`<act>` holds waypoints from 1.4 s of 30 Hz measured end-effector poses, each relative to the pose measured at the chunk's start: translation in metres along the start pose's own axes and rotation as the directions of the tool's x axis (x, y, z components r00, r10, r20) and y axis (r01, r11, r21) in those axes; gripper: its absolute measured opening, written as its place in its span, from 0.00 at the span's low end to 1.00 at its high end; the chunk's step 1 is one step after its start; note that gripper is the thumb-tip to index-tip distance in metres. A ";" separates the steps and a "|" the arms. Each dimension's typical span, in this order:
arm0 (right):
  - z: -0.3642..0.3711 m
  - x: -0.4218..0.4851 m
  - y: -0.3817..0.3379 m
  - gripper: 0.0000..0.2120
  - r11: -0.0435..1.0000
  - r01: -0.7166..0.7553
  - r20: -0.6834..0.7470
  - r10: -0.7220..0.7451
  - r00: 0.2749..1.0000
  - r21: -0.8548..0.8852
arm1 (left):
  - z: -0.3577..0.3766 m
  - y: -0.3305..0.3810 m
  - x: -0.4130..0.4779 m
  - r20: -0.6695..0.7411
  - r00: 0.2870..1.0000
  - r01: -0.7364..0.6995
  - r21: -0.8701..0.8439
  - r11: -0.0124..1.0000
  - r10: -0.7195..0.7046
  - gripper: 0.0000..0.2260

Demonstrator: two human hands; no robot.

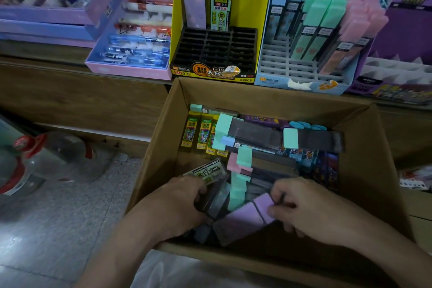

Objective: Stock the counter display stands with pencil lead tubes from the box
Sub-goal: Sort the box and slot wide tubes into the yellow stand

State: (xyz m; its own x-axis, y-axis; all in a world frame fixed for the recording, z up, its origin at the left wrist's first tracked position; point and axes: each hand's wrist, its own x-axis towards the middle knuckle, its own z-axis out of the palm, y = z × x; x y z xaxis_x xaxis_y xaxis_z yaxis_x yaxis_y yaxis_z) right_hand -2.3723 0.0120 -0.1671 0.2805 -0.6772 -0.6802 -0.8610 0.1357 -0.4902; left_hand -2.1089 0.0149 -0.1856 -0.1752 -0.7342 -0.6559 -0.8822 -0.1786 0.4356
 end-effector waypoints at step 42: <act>0.051 0.011 -0.071 0.18 0.130 -0.248 0.234 0.116 0.965 0.960 | 0.003 0.008 -0.001 0.006 1.000 0.004 0.075 0.997 -0.005 0.14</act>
State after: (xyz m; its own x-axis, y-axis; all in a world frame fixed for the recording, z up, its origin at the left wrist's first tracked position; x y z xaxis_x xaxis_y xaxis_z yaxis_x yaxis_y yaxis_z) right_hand -2.2866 0.0321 -0.1681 0.2698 -0.4688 -0.8411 0.2257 0.8799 -0.4181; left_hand -2.1174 0.0163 -0.1836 -0.1737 -0.7294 -0.6617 -0.9134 -0.1319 0.3851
